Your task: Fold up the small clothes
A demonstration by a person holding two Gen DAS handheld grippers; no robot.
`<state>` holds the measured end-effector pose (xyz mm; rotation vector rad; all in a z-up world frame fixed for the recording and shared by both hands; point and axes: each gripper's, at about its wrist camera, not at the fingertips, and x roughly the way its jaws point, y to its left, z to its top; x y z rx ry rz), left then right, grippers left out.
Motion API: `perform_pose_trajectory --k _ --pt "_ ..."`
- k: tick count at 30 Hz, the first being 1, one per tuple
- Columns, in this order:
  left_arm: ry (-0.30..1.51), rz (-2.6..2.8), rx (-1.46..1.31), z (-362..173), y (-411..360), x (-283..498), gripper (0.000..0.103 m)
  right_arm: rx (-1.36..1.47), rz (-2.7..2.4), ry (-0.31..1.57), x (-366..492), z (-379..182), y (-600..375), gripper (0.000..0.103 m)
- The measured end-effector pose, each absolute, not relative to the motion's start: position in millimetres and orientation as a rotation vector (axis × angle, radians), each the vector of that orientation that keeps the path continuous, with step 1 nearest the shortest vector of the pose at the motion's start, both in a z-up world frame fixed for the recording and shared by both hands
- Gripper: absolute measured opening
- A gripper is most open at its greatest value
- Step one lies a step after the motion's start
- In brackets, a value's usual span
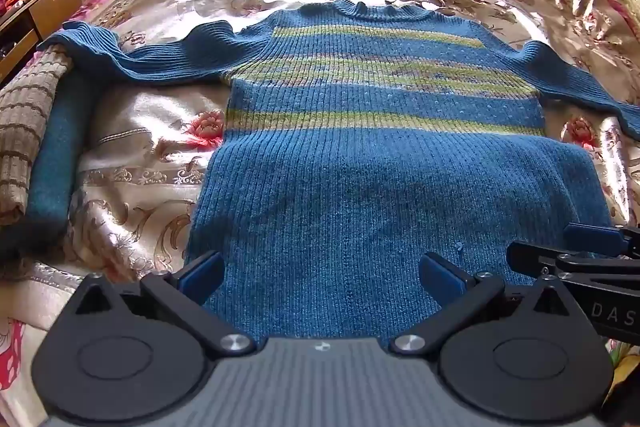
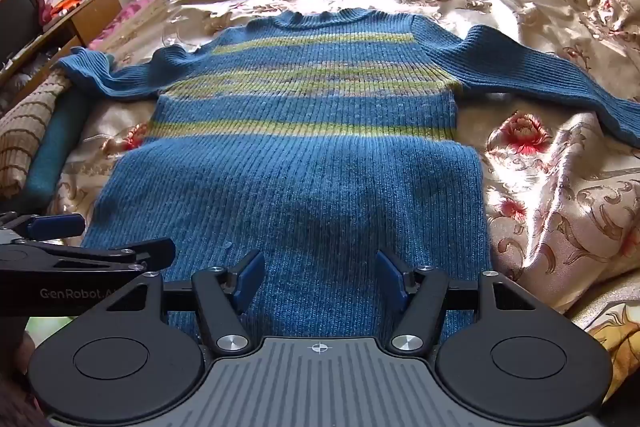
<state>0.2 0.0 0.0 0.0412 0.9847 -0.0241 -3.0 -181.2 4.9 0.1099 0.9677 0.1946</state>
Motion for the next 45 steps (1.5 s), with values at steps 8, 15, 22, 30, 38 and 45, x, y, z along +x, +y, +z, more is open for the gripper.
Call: perform_pose_trajectory --k 8,15,22,30,38,45 --pt "0.993 0.002 0.011 -5.4 1.0 -5.6 0.103 0.111 0.189 0.971 -4.8 4.7 -183.1 0.063" --pt "1.01 0.031 -0.031 -5.4 2.6 -27.9 0.103 0.121 0.199 0.96 -10.6 6.0 -186.5 0.063" --pt "0.97 0.031 -0.091 9.4 10.9 -43.2 0.103 0.144 0.199 0.943 -13.5 9.7 -190.2 0.063" --pt "1.012 0.062 -0.134 4.6 18.9 -43.2 0.103 0.147 0.21 0.927 -16.8 13.0 -190.4 0.063" --pt "0.986 0.078 -0.07 4.4 14.8 -31.8 0.103 0.131 0.221 0.94 -17.4 10.1 -187.3 0.063" --pt "1.005 0.068 -0.091 2.2 17.5 -29.9 0.103 0.125 0.223 0.95 -16.8 8.3 -186.2 0.063"
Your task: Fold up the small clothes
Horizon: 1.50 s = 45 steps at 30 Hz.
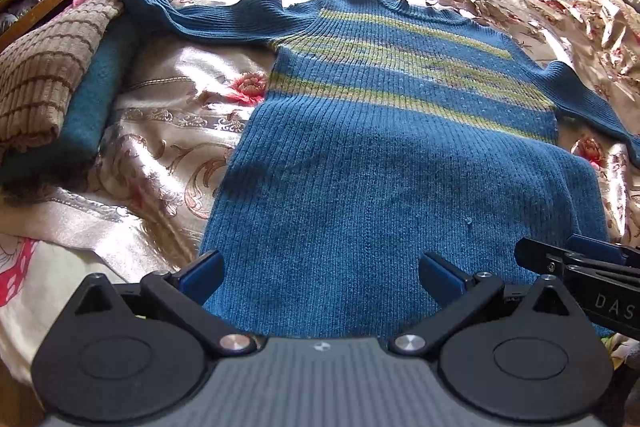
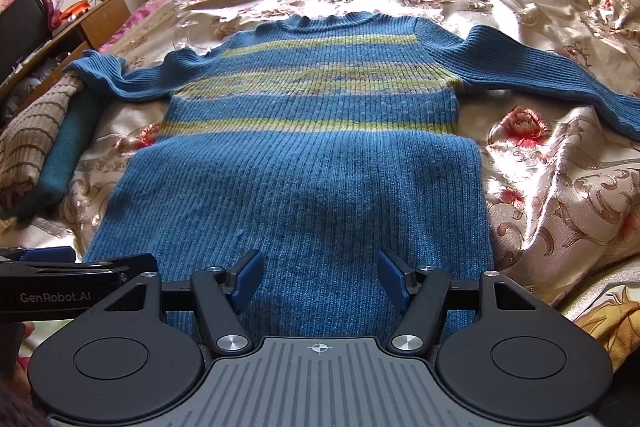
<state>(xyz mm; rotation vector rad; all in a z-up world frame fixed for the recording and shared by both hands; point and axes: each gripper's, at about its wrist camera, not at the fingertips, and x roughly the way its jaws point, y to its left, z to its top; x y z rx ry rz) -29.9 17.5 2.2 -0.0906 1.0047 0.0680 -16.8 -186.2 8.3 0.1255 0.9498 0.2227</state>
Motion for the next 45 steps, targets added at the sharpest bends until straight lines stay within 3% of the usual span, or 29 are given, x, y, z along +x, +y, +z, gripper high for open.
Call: perform_pose_trajectory --k 45 --pt "1.058 0.056 -0.132 -1.2 23.1 -27.7 0.103 0.132 0.239 0.941 -18.4 10.0 -186.6 0.063"
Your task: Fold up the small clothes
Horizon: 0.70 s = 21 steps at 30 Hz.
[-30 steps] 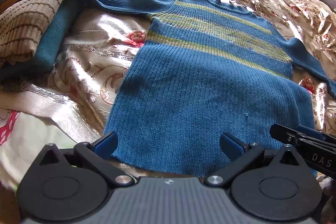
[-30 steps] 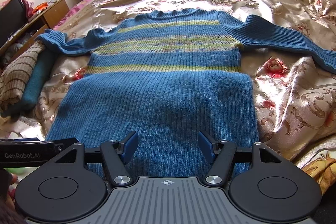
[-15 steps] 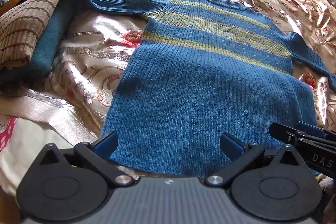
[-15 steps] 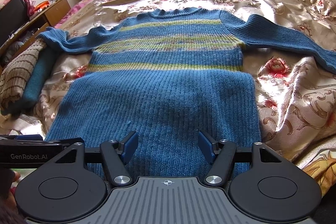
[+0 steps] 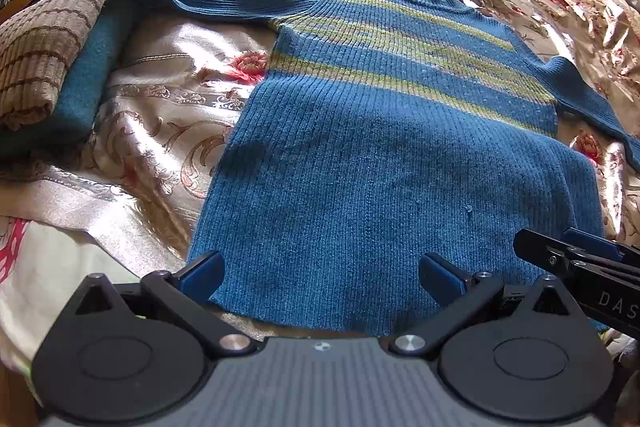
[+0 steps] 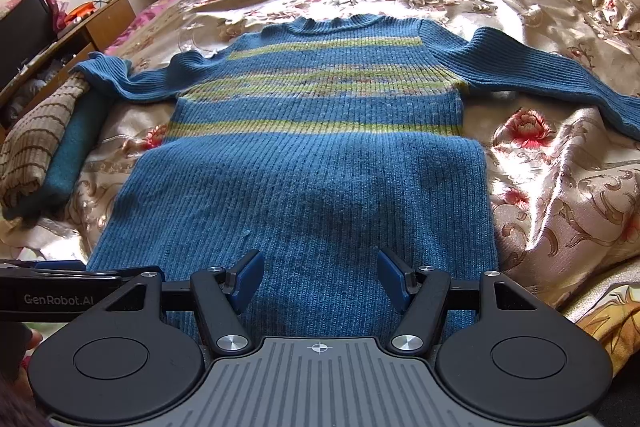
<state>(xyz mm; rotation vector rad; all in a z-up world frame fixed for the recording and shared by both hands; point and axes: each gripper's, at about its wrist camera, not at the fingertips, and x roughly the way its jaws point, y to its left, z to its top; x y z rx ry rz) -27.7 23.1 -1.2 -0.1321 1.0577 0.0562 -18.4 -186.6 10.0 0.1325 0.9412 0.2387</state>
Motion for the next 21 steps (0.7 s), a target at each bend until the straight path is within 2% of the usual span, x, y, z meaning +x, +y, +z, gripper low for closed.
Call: perform_pose_trajectory --k 21 --pt "0.924 0.004 -0.037 21.1 5.9 14.5 0.103 0.224 0.155 0.864 0.2 25.8 -223.0 0.063"
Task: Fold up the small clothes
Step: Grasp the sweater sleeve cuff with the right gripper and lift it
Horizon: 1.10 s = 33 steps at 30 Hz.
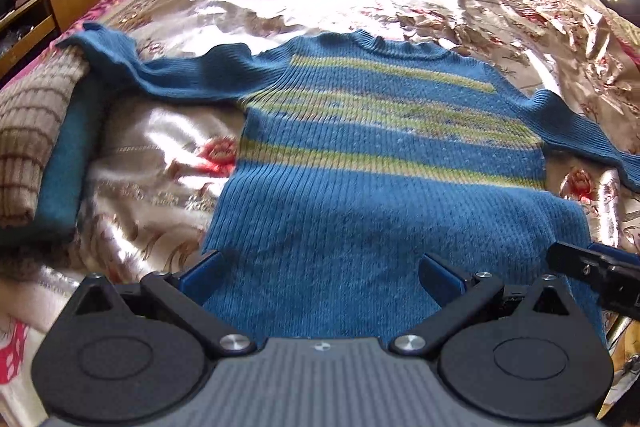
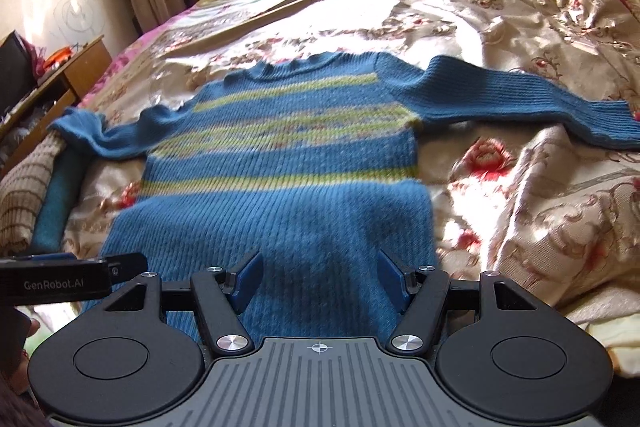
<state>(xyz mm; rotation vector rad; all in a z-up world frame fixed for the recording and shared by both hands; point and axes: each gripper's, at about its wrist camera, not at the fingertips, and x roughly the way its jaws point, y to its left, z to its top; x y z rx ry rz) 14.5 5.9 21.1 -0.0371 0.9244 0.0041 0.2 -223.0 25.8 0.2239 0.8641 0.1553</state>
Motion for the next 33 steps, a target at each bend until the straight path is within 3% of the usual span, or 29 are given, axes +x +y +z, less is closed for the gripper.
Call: perform_pose_trajectory --k 19,31,33 --pt "0.851 -0.167 0.071 38.7 -76.1 67.1 0.103 0.504 -0.179 0.722 46.8 31.2 -404.9 0.061" --pt "0.906 -0.259 0.16 15.9 -139.4 90.3 0.103 0.876 -0.365 0.733 79.7 -33.3 -515.4 0.04" --pt "0.912 -0.265 0.158 12.5 -142.9 92.6 0.103 0.942 -0.378 0.718 80.5 -43.1 -527.2 0.032"
